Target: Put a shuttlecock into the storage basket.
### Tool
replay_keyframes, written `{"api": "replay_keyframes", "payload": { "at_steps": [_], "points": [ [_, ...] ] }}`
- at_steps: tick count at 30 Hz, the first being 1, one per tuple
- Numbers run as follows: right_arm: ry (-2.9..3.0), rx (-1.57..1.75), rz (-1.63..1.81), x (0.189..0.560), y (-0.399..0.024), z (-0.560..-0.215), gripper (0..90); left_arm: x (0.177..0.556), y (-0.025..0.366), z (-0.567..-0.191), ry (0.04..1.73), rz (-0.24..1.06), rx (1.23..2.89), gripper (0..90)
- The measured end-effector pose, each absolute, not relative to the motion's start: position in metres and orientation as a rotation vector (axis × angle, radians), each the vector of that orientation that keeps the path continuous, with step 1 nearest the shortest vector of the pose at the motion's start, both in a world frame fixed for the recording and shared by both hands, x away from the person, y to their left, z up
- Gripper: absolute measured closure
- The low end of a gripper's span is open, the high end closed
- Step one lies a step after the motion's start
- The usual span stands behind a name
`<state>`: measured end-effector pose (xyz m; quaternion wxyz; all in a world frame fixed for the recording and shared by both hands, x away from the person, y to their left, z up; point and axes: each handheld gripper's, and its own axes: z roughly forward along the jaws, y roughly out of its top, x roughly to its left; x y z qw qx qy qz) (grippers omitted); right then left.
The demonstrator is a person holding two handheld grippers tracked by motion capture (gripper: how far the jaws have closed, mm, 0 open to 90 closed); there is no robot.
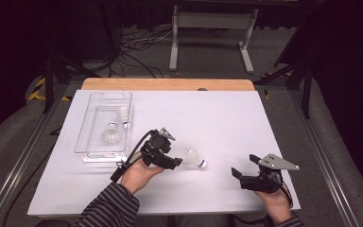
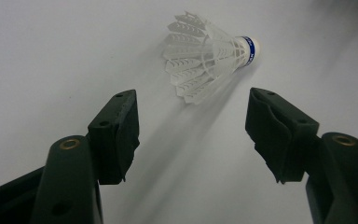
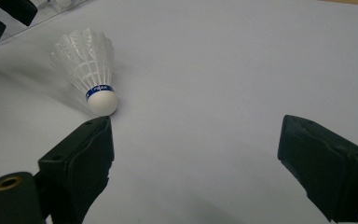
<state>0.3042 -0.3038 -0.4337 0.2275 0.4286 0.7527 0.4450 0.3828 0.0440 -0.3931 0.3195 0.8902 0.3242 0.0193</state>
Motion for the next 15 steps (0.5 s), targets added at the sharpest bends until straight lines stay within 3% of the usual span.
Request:
{"api": "replay_keyframes", "payload": {
  "at_steps": [15],
  "points": [
    [2.078, 1.18, 1.225, 0.304, -0.304, -0.434, 11.0, 0.388, 0.03, -0.394, 0.848, 0.024, 2.371, 38.4]
  ]
}}
